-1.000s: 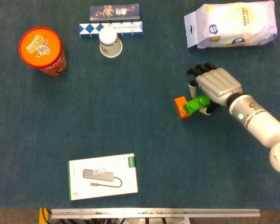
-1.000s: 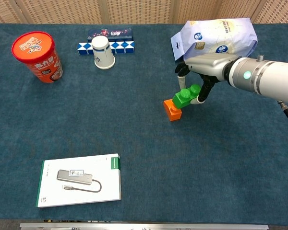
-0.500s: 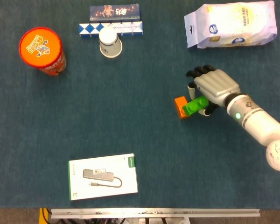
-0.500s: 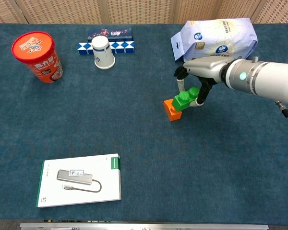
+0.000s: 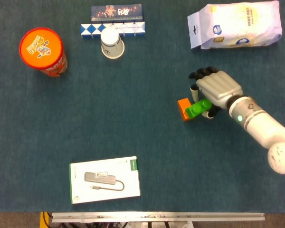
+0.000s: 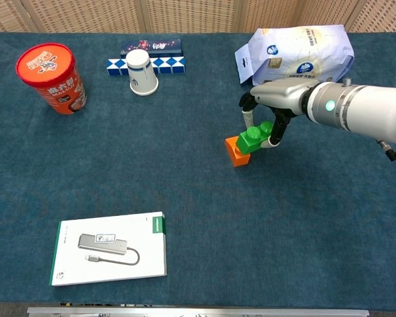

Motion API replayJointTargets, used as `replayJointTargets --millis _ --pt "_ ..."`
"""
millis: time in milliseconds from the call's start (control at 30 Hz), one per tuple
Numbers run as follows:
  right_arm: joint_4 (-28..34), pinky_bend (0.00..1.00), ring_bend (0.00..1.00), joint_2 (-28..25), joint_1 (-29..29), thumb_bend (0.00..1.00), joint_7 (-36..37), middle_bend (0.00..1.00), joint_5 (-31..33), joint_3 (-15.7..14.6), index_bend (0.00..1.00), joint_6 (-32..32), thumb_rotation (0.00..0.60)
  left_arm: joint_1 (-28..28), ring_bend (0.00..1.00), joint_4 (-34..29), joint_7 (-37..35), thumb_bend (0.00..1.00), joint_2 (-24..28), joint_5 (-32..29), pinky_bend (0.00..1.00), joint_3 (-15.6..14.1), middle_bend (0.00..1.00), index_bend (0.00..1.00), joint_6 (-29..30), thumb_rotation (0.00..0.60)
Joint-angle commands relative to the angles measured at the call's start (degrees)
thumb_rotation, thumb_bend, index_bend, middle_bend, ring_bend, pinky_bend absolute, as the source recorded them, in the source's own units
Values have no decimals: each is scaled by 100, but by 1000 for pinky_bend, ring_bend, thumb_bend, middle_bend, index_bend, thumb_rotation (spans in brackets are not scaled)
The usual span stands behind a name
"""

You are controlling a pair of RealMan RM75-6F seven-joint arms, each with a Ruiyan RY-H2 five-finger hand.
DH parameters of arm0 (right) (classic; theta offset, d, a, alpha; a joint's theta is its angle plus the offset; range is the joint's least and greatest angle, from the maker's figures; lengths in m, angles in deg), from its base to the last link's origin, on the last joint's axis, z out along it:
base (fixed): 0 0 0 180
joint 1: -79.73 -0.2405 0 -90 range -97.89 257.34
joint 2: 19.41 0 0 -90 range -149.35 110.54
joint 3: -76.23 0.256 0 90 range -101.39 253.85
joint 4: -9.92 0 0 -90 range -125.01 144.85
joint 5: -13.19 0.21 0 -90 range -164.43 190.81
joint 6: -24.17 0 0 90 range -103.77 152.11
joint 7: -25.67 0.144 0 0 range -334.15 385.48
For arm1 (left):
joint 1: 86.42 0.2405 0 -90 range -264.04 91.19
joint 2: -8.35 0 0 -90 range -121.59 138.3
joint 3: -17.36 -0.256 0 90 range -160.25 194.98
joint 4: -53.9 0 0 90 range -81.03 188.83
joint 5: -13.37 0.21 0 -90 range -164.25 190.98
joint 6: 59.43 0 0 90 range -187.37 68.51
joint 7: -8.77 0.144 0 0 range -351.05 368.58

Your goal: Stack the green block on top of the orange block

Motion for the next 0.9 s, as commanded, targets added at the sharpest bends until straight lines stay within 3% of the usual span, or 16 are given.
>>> replayJointTargets --millis 33,900 --pt "30 63 0 -1 -55 202 -63 138 55 -28 634 42 600 5 440 5 2 535 -5 -5 590 0 601 580 3 600" --pt "90 63 0 122 -431 202 -462 139 561 -188 634 222 600 38 440 40 -68 535 -31 9 590 -6 601 580 35 600"
